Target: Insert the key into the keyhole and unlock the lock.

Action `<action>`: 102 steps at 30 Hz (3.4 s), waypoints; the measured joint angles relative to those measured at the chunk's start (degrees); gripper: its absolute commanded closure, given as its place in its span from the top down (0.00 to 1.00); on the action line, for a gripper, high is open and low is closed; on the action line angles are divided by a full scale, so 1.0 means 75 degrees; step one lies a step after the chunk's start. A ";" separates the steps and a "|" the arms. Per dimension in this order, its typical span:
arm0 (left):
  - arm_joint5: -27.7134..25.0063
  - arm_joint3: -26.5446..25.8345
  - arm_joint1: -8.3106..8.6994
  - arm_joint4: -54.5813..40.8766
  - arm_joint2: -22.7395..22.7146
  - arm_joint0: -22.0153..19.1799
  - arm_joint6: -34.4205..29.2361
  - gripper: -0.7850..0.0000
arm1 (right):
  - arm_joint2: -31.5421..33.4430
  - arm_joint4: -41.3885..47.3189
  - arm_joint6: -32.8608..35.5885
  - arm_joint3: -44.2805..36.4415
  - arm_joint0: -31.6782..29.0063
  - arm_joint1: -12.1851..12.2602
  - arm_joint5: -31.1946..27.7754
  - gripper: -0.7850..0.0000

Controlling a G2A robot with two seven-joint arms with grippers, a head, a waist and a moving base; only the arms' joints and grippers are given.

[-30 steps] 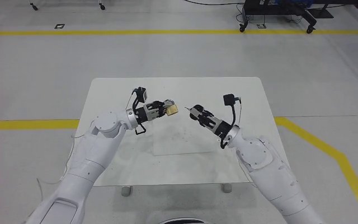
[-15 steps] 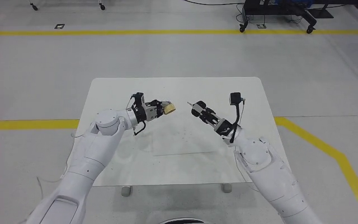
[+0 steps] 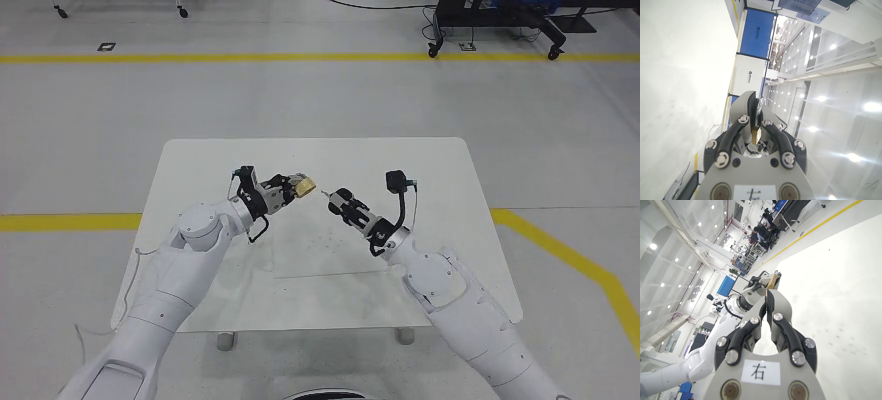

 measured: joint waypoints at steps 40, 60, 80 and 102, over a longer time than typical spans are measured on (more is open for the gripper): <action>-0.0739 -0.0744 -0.0110 0.1040 -0.0241 0.0579 0.0967 0.00 | -0.0315 0.1122 -0.0022 0.0776 0.0428 -0.0447 -0.0057 0.00; -0.0698 -0.0763 -0.0179 0.1164 -0.0272 0.0608 0.0852 0.00 | -0.0477 0.1075 -0.0024 0.0999 0.0605 -0.0609 -0.0017 0.00; -0.0687 -0.0722 -0.0221 0.1148 -0.0416 0.0629 0.0750 0.00 | -0.0193 0.1263 0.0052 0.0924 0.0373 -0.0656 -0.0217 0.30; -0.0839 -0.0808 -0.0261 0.1443 -0.0434 0.0690 0.0629 0.00 | 0.0103 0.4127 0.1682 0.1692 0.0616 -0.0807 -0.0398 0.00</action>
